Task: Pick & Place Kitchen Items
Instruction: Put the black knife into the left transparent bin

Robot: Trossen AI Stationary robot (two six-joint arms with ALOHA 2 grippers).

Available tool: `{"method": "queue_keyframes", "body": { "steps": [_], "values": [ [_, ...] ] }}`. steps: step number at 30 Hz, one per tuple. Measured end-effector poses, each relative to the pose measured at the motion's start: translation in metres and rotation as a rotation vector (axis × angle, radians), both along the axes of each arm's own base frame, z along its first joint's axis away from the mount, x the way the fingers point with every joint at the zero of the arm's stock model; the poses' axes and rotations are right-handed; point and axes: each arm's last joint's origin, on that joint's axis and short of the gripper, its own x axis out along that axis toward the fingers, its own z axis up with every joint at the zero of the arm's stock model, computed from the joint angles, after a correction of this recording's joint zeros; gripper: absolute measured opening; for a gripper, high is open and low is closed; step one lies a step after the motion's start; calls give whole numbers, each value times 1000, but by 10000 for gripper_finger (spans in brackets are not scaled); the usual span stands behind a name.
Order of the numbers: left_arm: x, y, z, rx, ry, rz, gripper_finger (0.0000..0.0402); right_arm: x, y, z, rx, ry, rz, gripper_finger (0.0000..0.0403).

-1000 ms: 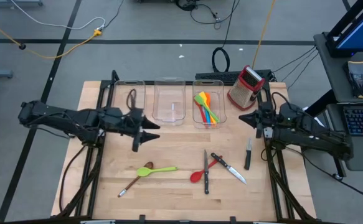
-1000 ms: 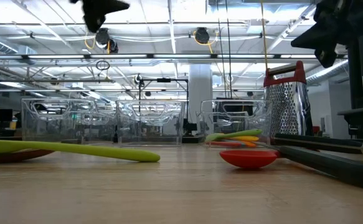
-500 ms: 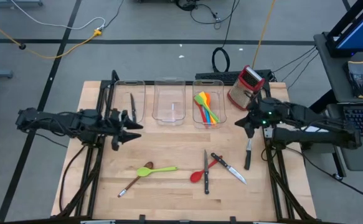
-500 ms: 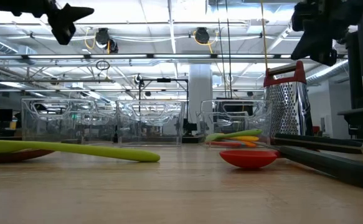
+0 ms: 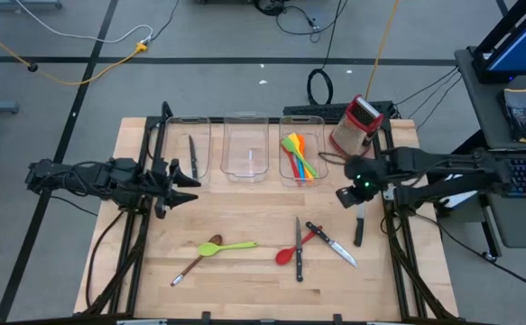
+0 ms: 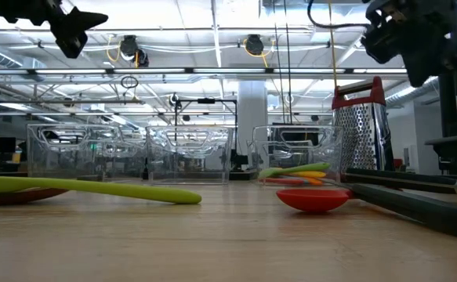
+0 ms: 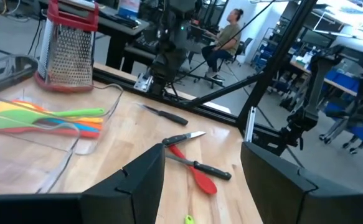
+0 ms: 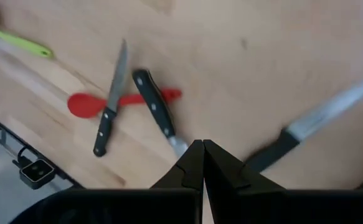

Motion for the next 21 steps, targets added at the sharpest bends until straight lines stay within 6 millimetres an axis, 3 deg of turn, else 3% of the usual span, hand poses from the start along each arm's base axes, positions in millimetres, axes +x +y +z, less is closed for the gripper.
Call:
{"method": "queue_keyframes", "body": {
  "steps": [10,21],
  "values": [
    [0,0,-1,26,9,-4,214,-1,23,-25,82,211,-121,16],
    [-1,-2,-6,16,57,-87,214,-19,37,-46,90,371,-213,96]
  ]
}}
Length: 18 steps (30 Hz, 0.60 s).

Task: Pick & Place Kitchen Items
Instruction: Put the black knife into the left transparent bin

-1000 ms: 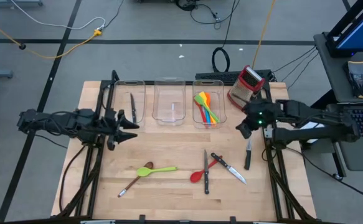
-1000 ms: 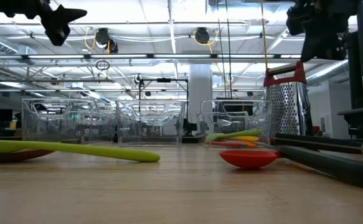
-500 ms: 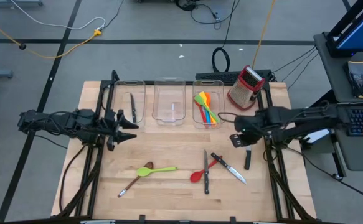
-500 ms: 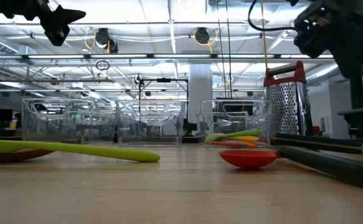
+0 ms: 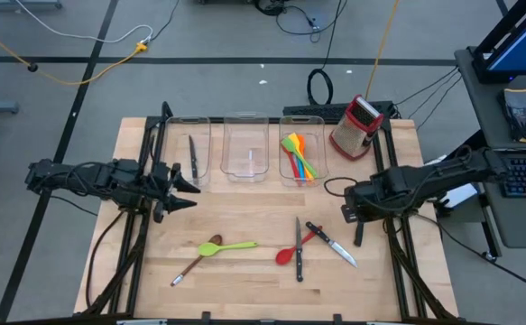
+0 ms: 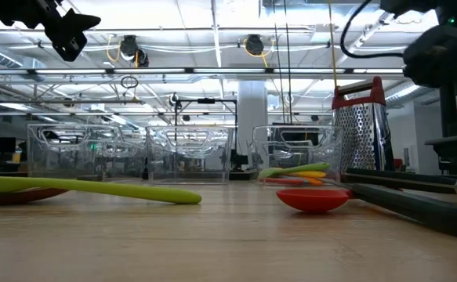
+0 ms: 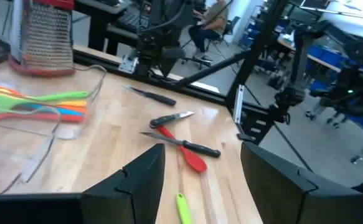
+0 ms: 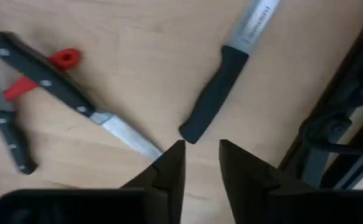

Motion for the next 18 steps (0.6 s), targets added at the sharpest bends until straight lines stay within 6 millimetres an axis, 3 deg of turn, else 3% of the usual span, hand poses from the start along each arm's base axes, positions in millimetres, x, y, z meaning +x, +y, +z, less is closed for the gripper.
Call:
{"method": "queue_keyframes", "body": {
  "steps": [18],
  "values": [
    [0,0,0,-8,1,0,214,-12,10,-59,5,79,-181,219]
  ]
}}
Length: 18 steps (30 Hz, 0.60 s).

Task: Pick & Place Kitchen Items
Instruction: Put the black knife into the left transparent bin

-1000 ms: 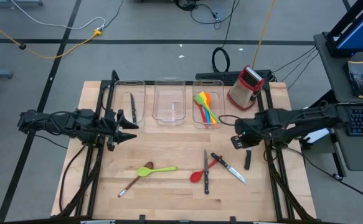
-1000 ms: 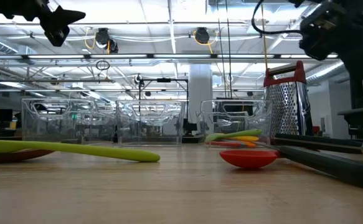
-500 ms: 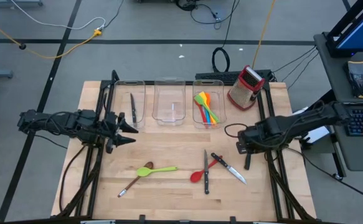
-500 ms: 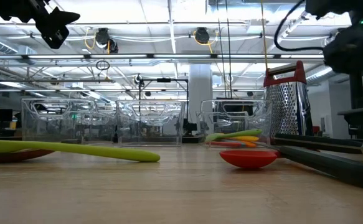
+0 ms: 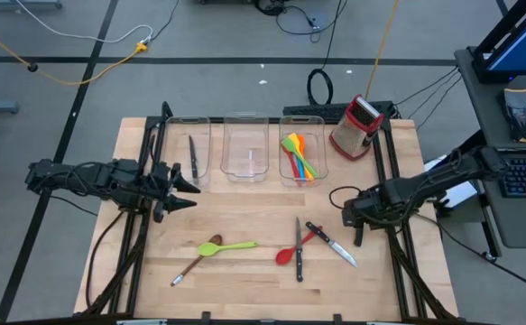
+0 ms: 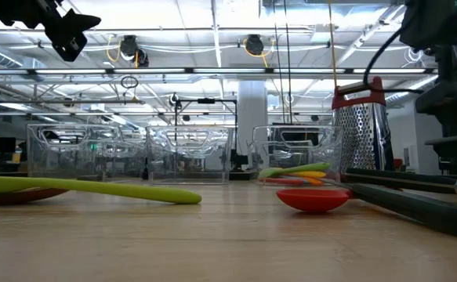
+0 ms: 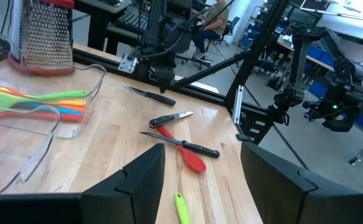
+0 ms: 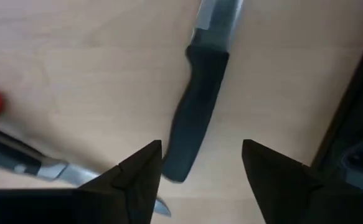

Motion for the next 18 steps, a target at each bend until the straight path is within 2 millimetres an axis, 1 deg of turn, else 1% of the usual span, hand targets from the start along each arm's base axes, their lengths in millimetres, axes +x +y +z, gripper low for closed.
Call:
{"method": "queue_keyframes", "body": {
  "steps": [7,12,18],
  "values": [
    [0,0,0,19,-4,-3,214,-5,-1,-14,-1,24,-64,239],
    [0,0,0,21,-4,-3,214,-7,-2,-24,1,32,-116,239],
    [0,0,0,21,-4,-3,214,-8,-2,-42,31,-26,-160,239]
  ]
}}
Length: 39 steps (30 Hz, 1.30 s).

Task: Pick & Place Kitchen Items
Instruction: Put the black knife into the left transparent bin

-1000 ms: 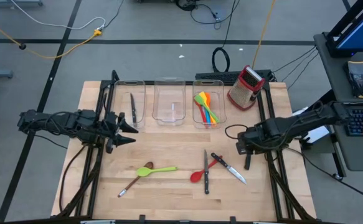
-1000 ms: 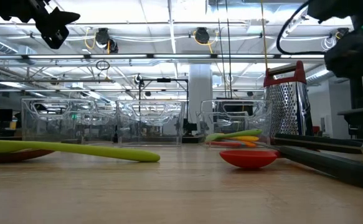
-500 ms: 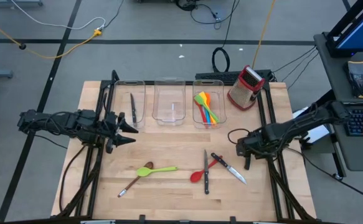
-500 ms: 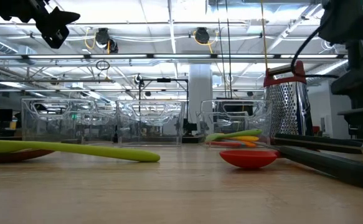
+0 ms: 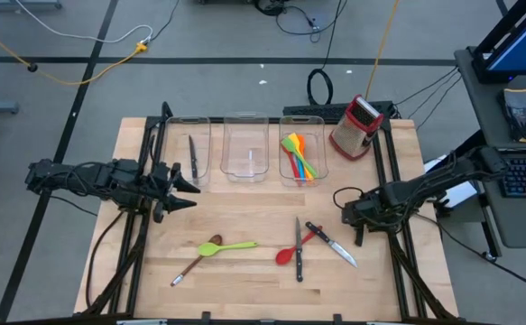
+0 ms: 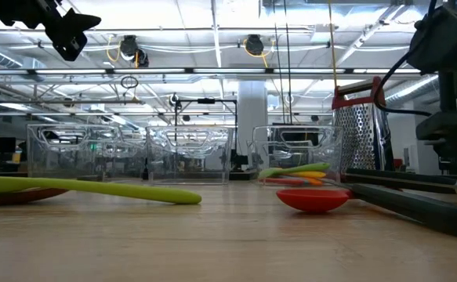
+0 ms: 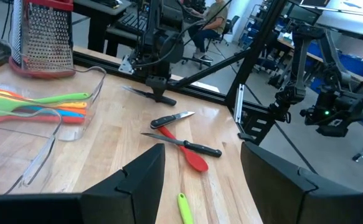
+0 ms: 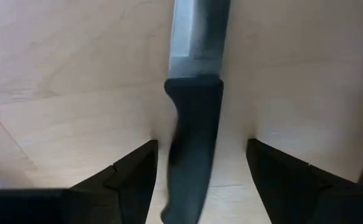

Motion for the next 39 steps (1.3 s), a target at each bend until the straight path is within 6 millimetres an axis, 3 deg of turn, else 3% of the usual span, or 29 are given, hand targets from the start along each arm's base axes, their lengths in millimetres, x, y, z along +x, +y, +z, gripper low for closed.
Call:
{"method": "queue_keyframes", "body": {
  "steps": [3,16,30,39],
  "values": [
    [0,0,0,0,1,0,214,-5,-1,-9,8,25,-33,239],
    [0,0,0,5,3,1,214,-8,-2,-11,-9,59,-69,231],
    [0,0,-1,18,3,8,214,-6,-3,-11,-39,25,-55,93],
    [0,0,-1,20,2,8,214,0,-2,-6,-50,-33,-14,88]
  ]
}}
